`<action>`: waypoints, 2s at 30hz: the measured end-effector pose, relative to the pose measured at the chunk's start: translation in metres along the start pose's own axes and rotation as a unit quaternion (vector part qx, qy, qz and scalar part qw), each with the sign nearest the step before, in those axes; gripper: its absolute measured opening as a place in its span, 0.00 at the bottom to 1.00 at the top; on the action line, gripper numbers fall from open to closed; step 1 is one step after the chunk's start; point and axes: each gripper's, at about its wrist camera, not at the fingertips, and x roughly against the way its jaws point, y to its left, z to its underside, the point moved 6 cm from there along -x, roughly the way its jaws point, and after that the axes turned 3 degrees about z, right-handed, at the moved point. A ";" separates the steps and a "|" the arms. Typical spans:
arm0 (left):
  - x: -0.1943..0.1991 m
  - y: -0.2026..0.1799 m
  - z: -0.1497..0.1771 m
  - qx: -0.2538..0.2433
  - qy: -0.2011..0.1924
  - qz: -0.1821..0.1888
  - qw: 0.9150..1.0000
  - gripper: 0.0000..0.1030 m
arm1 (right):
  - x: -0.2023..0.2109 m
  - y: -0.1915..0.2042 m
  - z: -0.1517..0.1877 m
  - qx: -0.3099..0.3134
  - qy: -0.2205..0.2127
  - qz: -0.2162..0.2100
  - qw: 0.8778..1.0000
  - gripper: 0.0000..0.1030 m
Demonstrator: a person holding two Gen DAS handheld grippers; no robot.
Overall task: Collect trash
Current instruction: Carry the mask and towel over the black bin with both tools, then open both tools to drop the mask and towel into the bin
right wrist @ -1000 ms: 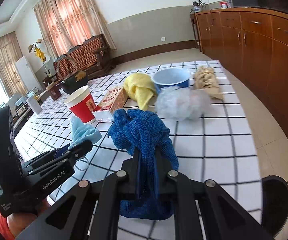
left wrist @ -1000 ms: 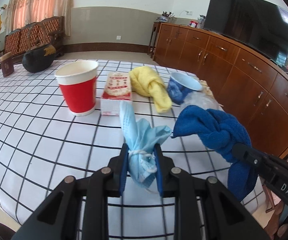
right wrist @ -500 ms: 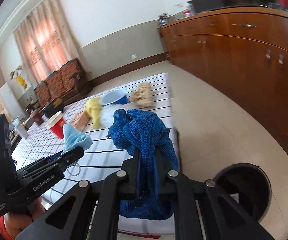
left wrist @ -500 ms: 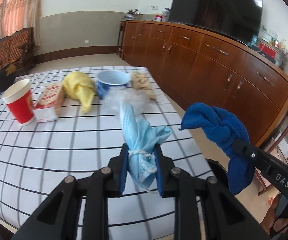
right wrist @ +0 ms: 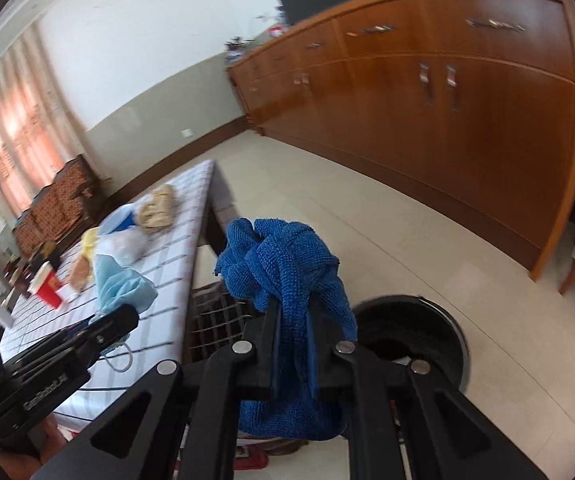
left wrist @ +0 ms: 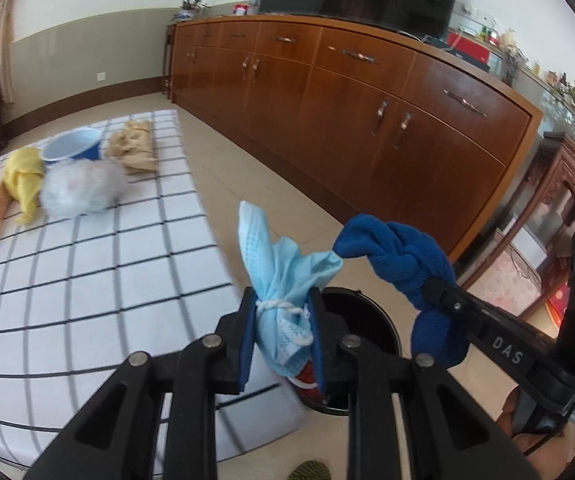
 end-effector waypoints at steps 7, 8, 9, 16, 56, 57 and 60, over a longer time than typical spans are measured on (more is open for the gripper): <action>-0.040 -0.042 0.017 -0.017 0.039 0.022 0.999 0.24 | -0.012 -0.054 0.014 -0.042 0.041 0.050 0.997 0.11; -0.046 -0.046 0.020 -0.020 0.044 0.023 0.999 0.24 | -0.015 -0.062 0.017 -0.049 0.051 0.056 0.996 0.11; -0.051 -0.049 0.024 -0.021 0.049 0.025 0.998 0.24 | -0.017 -0.067 0.019 -0.053 0.057 0.062 0.995 0.11; -0.094 -0.066 0.045 -0.014 0.101 0.031 0.994 0.24 | -0.031 -0.091 0.034 -0.072 0.098 0.090 0.988 0.11; -0.103 -0.077 0.015 -0.027 0.094 0.025 0.995 0.47 | -0.049 -0.118 0.018 -0.160 0.097 0.137 0.973 0.37; -0.097 -0.077 0.011 -0.030 0.082 0.025 0.996 0.47 | -0.046 -0.116 0.017 -0.158 0.091 0.137 0.974 0.37; -0.080 -0.072 0.001 -0.036 0.064 0.015 0.997 0.47 | -0.037 -0.107 0.010 -0.143 0.073 0.138 0.977 0.38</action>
